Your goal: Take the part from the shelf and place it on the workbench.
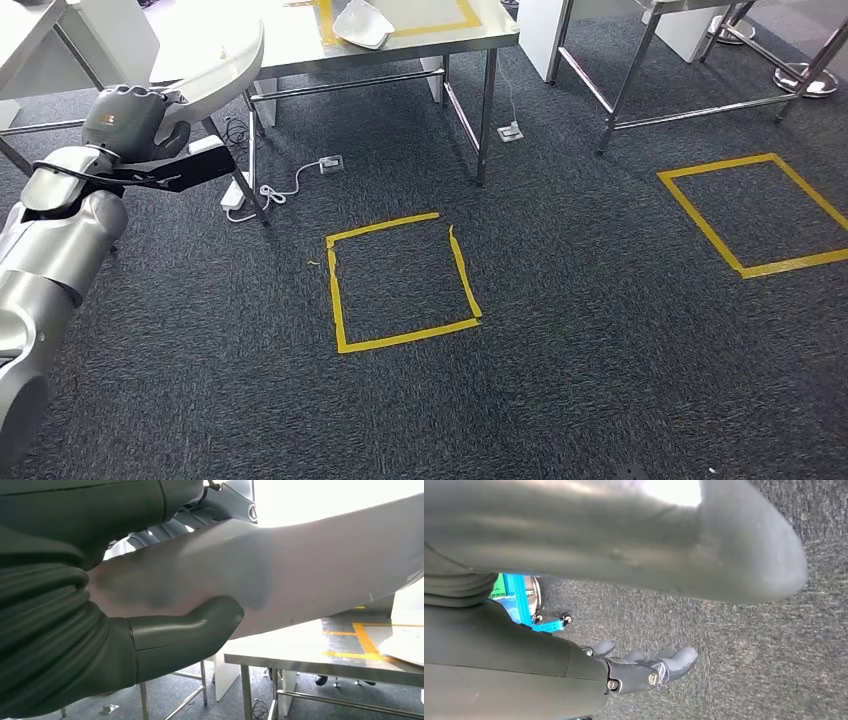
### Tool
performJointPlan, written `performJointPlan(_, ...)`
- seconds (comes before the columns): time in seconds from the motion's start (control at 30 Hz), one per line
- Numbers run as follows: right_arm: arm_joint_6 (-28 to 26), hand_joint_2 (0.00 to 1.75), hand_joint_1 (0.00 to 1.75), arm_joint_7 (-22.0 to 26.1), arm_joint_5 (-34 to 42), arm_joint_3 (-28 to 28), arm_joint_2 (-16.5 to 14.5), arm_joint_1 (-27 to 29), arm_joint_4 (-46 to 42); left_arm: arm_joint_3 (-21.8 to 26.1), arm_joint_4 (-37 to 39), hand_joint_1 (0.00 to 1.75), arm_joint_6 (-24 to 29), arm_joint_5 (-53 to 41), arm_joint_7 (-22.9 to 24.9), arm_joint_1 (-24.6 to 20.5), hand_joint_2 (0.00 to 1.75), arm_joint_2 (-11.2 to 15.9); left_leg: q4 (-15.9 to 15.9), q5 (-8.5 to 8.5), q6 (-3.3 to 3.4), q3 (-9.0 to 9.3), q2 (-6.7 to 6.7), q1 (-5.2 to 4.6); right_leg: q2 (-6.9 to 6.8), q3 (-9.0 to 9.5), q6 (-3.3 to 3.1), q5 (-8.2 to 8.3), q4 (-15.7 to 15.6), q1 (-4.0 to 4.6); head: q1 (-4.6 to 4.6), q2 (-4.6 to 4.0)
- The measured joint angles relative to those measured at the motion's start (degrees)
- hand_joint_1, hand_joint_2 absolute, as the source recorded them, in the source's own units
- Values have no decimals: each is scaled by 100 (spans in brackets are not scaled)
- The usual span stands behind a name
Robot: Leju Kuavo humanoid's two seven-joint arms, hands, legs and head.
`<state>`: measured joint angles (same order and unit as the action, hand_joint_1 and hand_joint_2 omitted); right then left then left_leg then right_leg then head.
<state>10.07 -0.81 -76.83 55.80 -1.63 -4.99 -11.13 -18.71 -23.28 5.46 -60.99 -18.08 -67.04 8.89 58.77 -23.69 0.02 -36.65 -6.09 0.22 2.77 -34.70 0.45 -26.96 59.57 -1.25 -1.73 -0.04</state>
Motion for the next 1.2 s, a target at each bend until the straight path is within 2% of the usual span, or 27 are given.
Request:
performJointPlan(0.13,-11,0,0,18,-6,0,-2,-2,0,0,-19,175,-17,-32,-10,-1,175,1,6,-33,10,-6,17,-15,9,7,27,-11,-22,-14,0,0)
performJointPlan(0.27,0,0,0,32,-10,0,-11,-8,0,0,-80,175,-41,-97,-3,-9,175,-9,-118,-40,92,99,54,7,-41,5,99,43,101,-1,10,0)
performJointPlan(0.33,-4,0,0,40,-10,0,-14,-27,0,0,-110,175,-53,-122,5,-22,175,-11,-140,-37,113,164,95,31,-141,-176,119,-210,468,4,36,0)
performJointPlan(0.4,-4,0,0,43,-13,0,-15,-29,0,0,-123,175,-62,-143,16,-14,175,-9,-133,-49,118,171,124,32,-197,-533,154,-551,1149,-1,61,0)
performJointPlan(0.43,-3,0,0,44,-16,1,-15,-21,0,0,-124,175,-65,-155,15,4,175,-8,-127,-59,111,171,131,35,-203,-683,174,-635,1402,-11,64,0)
performJointPlan(0.47,-2,0,0,47,-21,1,-16,-14,0,1,-125,175,-68,-168,13,22,175,-8,-114,-73,98,171,135,42,-206,-745,195,-614,1470,-24,68,0)
performJointPlan(0.5,0,0,0,52,-26,1,-16,-10,0,2,-127,175,-68,-181,4,36,175,-8,-89,-97,76,172,135,54,-209,-690,221,-475,1301,-41,69,0)
performJointPlan(0.57,1,0,0,60,-33,0,-19,-12,1,5,-143,175,-68,-196,-7,38,175,-14,-10,-165,8,171,132,83,-193,-376,263,-99,586,-67,73,0)
performJointPlan(0.6,3,0,0,63,-37,0,-21,-14,1,8,-153,175,-70,-201,-10,33,175,-16,31,-202,-35,166,129,89,-177,-251,244,-34,285,-60,80,0)
performJointPlan(0.63,7,0,0,66,-39,1,-25,-13,2,11,-164,175,-73,-205,-10,28,175,-15,54,-234,-75,155,125,86,-167,-173,204,-17,117,-50,85,0)
performJointPlan(0.7,14,0,0,76,-40,2,-31,0,2,16,-175,175,-87,-214,-13,26,175,-9,84,-255,-154,163,117,69,-181,-133,62,-68,68,-26,89,0)
performJointPlan(0.73,15,0,0,81,-40,3,-35,5,2,17,-182,175,-96,-218,-14,29,175,-4,97,-267,-183,167,125,67,-197,-90,8,-37,70,-32,85,0)
performJointPlan(0.8,14,0,0,92,-40,3,-41,3,2,19,-197,175,-108,-225,-16,12,175,3,285,-325,-225,107,283,59,-223,2,-86,-59,67,-37,69,0)
performJointPlan(0.87,14,0,0,98,-40,3,-44,6,2,20,-203,175,-110,-226,-15,-17,175,2,831,-498,-250,-203,489,53,-249,91,-140,-122,60,-29,52,0)
performJointPlan(0.93,14,0,0,98,-41,3,-45,17,2,20,-196,175,-118,-226,-15,-5,175,-2,1472,-690,-250,-646,553,53,-280,175,-162,-207,59,-17,47,0)
performJointPlan(0.97,14,0,0,98,-42,3,-45,23,2,20,-191,175,-125,-228,-15,15,175,-1,1604,-691,-235,-789,558,51,-294,231,-165,-257,59,-13,46,0)
performJointPlan(1.0,13,0,0,98,-43,3,-45,26,2,20,-188,175,-131,-233,-15,29,175,0,1539,-593,-210,-835,560,47,-307,296,-164,-310,60,-6,45,0)
performJointPlan(1.03,11,0,0,98,-45,3,-45,27,2,20,-187,175,-135,-240,-16,33,175,2,1277,-398,-177,-777,565,38,-319,371,-160,-367,59,0,46,0)
performJointPlan(1.07,8,0,0,98,-50,3,-47,28,2,20,-187,175,-138,-250,-16,29,175,7,882,-122,-132,-650,586,20,-329,433,-150,-428,52,4,47,0)
performJointPlan(1.1,4,0,0,99,-55,3,-53,27,3,20,-187,175,-138,-260,-16,19,175,14,523,75,-97,-531,611,-12,-339,502,-129,-485,46,12,49,0)
performJointPlan(1.13,0,0,0,98,-62,3,-59,25,3,20,-188,175,-143,-269,-16,7,175,19,252,202,-68,-424,632,-42,-351,553,-99,-534,23,17,49,0)
performJointPlan(1.17,-4,0,0,97,-69,3,-64,23,3,20,-190,175,-151,-281,-16,0,175,24,89,260,-43,-362,640,-68,-363,603,-65,-564,-9,21,48,0)
performJointPlan(1.2,-7,0,0,97,-73,2,-70,19,4,20,-194,175,-159,-291,-15,-4,175,27,40,221,-28,-331,630,-79,-372,654,-24,-562,-35,31,48,0)
